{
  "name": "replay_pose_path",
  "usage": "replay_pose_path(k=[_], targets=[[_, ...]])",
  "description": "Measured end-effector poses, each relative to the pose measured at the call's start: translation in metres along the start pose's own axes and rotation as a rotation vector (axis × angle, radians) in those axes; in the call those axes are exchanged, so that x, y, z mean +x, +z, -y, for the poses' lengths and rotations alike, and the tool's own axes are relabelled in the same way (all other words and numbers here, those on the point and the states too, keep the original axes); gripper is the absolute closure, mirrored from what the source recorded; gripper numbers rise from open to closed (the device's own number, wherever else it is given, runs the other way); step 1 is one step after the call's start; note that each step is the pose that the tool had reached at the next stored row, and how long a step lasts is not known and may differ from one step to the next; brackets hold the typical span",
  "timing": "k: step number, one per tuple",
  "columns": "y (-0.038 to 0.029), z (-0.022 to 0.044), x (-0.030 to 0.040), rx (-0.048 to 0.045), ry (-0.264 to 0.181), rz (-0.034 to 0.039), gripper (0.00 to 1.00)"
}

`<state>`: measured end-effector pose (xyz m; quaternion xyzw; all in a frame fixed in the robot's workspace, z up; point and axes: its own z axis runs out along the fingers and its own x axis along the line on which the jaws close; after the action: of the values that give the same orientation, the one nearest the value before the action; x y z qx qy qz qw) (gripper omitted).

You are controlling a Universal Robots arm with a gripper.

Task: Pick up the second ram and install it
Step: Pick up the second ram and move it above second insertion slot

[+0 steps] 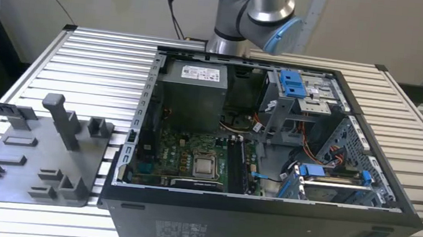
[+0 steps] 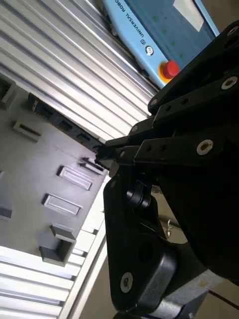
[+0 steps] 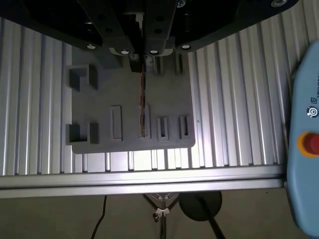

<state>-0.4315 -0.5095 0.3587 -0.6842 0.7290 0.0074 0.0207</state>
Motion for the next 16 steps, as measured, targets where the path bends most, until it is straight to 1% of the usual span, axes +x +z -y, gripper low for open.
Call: replay_pose_path(k=[3,8,11,14,16], targets=[[-0.0112,0.0002,-0.0005,0.0001,0.0,0.0,0.86],[-0.0329,0.0005,-0.0014,-0.0001,0.0,-0.0001,0.86],[-0.0446,0.0008,-0.0018,-0.0002,0.0,-0.0002,0.86],[-0.0552,0.001,-0.0022,-0.0001,0.0,-0.0002,0.86],[-0.0599,0.0011,-0.0024,0.0001,0.0,0.0,0.86]])
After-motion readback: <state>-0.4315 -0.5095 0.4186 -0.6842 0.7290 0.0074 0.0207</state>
